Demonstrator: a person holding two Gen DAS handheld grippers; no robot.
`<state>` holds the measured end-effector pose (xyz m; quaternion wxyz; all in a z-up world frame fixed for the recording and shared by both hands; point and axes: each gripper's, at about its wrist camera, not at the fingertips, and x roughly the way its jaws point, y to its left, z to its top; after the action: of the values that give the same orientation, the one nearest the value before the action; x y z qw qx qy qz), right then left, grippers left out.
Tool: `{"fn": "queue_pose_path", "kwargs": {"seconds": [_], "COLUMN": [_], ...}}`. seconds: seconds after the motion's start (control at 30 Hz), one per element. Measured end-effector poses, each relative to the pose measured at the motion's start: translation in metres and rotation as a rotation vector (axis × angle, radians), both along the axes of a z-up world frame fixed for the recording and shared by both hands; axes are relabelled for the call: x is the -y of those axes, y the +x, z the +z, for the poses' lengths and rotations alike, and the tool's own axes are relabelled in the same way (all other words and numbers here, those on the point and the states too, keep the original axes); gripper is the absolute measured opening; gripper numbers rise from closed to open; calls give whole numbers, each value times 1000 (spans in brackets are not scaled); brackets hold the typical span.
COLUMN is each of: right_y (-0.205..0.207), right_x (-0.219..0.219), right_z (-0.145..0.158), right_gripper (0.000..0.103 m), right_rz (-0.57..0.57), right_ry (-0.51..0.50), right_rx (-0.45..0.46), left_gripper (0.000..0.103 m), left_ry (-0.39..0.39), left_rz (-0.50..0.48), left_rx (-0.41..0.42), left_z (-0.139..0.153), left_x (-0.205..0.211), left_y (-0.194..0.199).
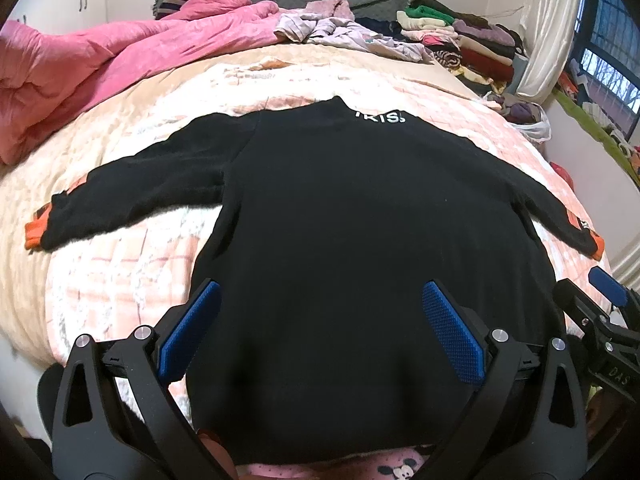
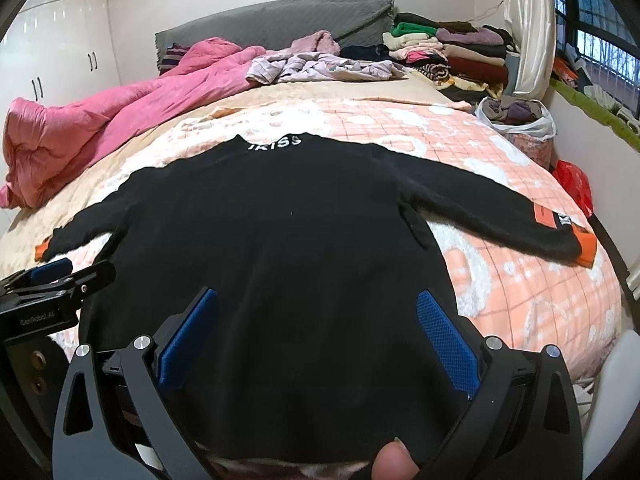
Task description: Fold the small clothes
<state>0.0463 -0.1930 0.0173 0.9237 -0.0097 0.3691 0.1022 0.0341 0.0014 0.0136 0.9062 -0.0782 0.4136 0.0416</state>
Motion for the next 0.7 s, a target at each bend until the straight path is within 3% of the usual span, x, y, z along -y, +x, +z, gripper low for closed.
{"fn": "queue_pose_path", "kwargs": {"seconds": [0.7], "right_y": [64], "right_x": [9], "right_z": [8], "right_gripper": [99], "right_rz": [-51], "right_ry": [43], "right_rx": [6], "left_gripper": [95], "left_ry": [5], "left_rz": [13], "left_rx": [-9], "left_z": [4], "left_x": [-11], "left_y": [66]}}
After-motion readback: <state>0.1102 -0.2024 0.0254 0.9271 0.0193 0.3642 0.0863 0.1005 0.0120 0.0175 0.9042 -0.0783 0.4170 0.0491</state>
